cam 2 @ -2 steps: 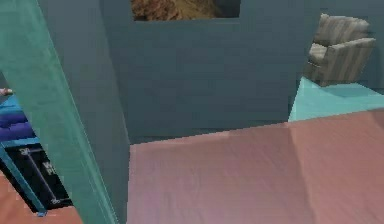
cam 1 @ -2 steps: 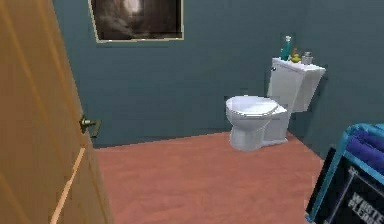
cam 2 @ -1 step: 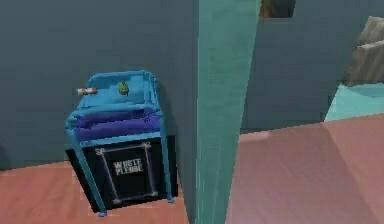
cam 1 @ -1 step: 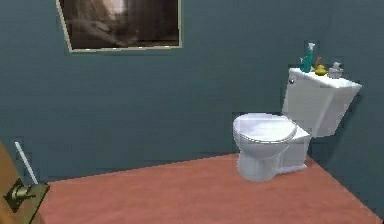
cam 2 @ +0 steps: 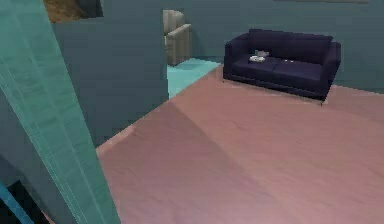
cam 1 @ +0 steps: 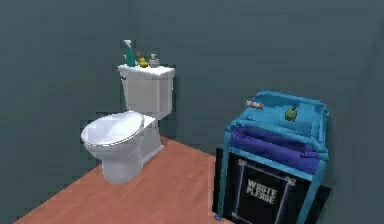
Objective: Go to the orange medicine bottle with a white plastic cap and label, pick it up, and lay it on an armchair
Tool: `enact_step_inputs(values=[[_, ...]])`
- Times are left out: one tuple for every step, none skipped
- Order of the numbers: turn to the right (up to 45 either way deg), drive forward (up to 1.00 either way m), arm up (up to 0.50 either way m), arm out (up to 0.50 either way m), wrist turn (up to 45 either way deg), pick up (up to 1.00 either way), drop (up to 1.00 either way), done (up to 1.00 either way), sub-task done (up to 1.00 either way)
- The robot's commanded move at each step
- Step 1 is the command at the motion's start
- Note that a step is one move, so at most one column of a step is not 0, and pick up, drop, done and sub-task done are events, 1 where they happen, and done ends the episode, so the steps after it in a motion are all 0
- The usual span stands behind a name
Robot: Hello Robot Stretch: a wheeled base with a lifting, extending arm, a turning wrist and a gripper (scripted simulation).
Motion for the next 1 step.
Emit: enact_step_inputs(values=[[0.0, 0.40, 0.00, 0.00, 0.0, 0.00, 0.00, 0.00, 0.00]])
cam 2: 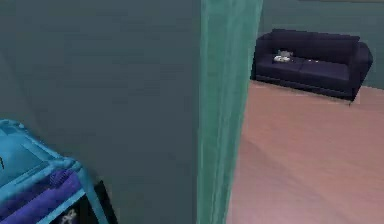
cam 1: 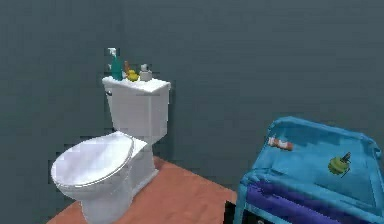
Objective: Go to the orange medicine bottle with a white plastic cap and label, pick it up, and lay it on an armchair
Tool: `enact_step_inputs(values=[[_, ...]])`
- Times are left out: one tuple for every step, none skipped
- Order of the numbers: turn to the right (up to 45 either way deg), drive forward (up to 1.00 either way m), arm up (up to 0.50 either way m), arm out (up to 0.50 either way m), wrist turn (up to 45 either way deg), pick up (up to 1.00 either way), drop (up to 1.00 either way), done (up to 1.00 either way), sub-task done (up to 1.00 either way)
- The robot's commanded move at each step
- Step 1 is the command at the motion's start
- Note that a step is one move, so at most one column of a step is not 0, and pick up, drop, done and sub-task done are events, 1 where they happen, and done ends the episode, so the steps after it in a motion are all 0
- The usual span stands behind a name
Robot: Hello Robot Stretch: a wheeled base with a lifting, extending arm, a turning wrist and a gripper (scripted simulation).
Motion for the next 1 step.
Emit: enact_step_inputs(values=[[-45.0, 0.00, 0.00, 0.00, 0.0, 0.00, 0.00, 0.00, 0.00]])
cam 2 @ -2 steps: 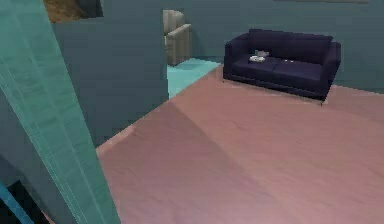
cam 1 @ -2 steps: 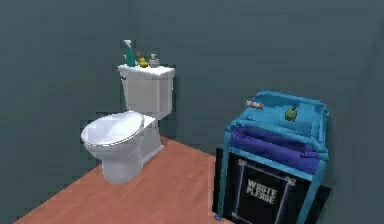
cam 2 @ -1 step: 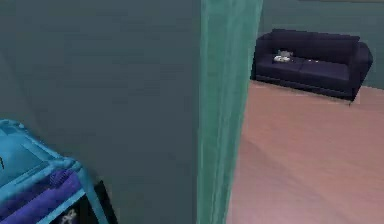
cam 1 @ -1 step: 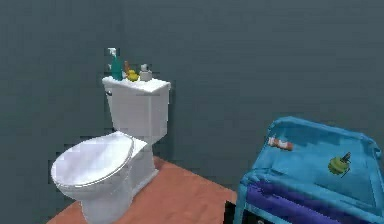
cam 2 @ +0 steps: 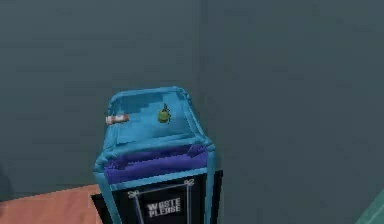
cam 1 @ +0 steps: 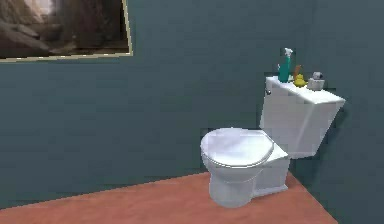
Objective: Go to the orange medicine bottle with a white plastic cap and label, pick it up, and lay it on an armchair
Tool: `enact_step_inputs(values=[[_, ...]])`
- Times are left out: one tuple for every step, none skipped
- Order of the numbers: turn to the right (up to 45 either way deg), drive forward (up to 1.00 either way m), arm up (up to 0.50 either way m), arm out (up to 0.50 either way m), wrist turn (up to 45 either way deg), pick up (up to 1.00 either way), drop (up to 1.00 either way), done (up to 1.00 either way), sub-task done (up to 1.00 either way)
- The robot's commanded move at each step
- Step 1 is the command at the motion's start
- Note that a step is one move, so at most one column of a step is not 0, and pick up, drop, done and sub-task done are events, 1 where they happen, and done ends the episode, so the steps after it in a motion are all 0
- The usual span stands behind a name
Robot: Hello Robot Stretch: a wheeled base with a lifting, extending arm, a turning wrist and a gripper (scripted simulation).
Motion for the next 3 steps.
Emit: enact_step_inputs(values=[[-15.0, 0.00, 0.00, 0.00, 0.0, 0.00, 0.00, 0.00, 0.00], [45.0, 0.00, 0.00, 0.00, 0.0, 0.00, 0.00, 0.00, 0.00], [45.0, 0.00, 0.00, 0.00, 0.0, 0.00, 0.00, 0.00, 0.00]])
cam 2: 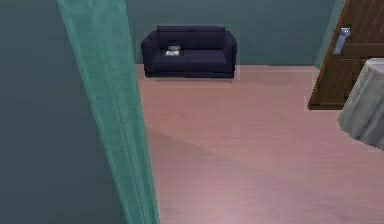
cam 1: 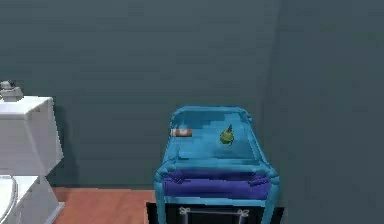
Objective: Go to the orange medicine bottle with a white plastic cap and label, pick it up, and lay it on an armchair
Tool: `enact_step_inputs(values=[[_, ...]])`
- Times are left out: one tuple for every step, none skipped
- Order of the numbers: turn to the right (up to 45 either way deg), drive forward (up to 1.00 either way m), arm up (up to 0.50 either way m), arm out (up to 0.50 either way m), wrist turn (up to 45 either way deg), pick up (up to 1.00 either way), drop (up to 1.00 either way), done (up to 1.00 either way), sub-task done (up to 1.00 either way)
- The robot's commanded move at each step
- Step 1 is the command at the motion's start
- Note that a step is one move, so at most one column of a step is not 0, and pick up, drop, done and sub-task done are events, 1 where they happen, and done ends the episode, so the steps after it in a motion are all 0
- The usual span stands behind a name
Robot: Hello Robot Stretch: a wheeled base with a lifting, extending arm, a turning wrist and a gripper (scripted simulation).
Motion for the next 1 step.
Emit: enact_step_inputs(values=[[9.0, 0.00, 0.00, 0.00, 0.0, 0.00, 0.00, 0.00, 0.00]])
